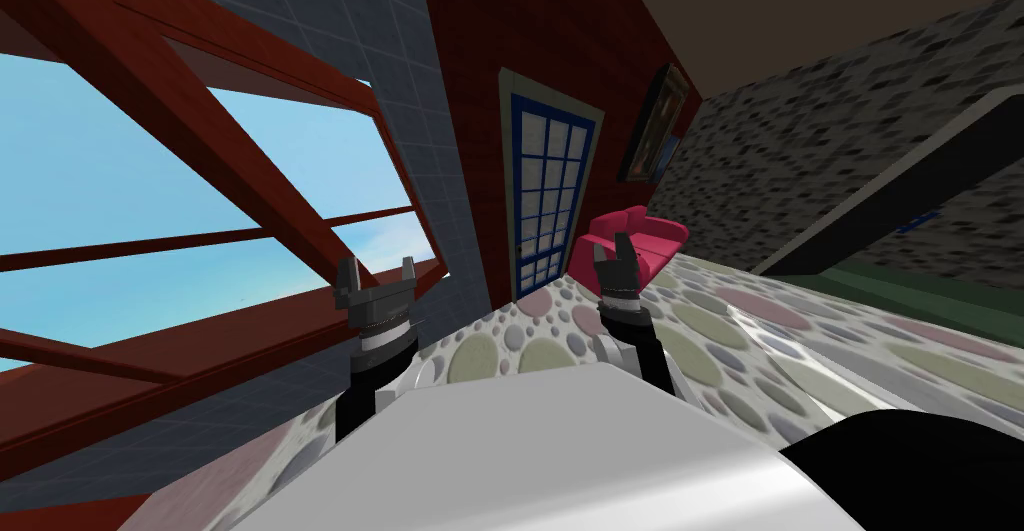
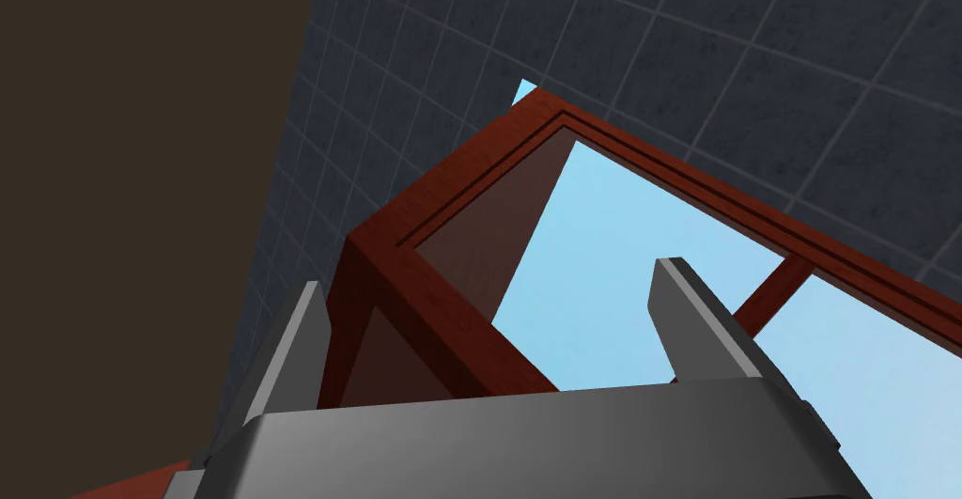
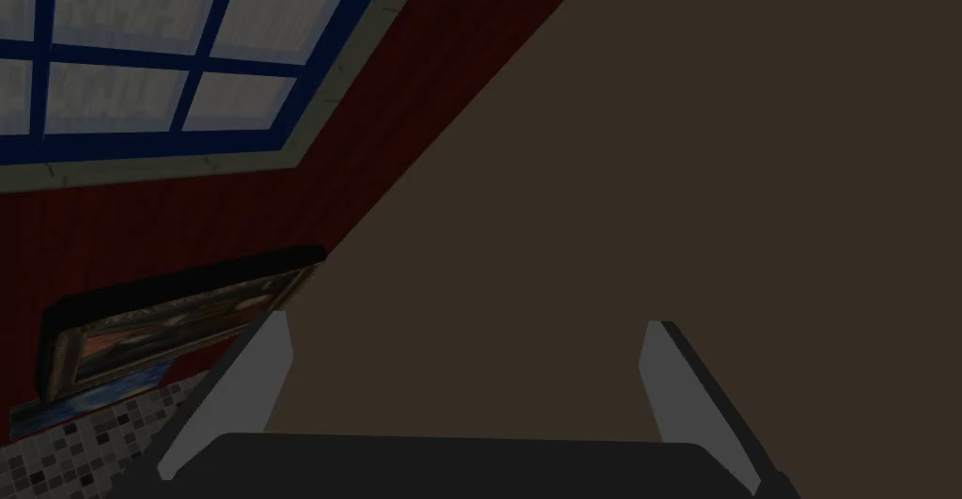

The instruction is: Pull the door open

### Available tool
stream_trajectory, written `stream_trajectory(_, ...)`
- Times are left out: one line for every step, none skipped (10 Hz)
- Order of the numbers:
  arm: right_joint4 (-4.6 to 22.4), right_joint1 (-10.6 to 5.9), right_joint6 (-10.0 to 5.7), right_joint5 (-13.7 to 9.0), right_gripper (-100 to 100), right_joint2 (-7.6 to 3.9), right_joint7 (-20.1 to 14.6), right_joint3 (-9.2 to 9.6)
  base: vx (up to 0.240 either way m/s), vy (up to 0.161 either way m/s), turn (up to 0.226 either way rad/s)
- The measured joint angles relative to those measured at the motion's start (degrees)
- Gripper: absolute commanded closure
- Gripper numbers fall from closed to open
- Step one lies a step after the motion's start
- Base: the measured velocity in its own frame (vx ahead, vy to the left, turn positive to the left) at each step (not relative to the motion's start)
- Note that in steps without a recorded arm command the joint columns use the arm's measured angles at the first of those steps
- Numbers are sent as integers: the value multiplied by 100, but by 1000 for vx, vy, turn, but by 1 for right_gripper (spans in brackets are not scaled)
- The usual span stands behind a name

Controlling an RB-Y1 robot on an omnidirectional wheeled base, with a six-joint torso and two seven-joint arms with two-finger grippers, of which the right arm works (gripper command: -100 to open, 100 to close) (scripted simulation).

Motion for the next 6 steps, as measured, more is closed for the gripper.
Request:
stream_trajectory(121, -43, -34, 12, -100, -34, 56, -10, 74, 11, 9)
stream_trajectory(247, -116, -33, 24, -100, -62, 150, -29, 86, 28, 6)
stream_trajectory(354, -140, -53, 46, -100, -72, 244, -12, 104, 9, 45)
stream_trajectory(502, -193, -74, 81, -100, -93, 382, 6, 98, -7, 44)
stream_trajectory(707, -282, -112, 104, -100, -121, 522, -4, 92, -14, 29)
stream_trajectory(856, -336, -132, 124, -100, -148, 641, -8, 94, -21, 28)
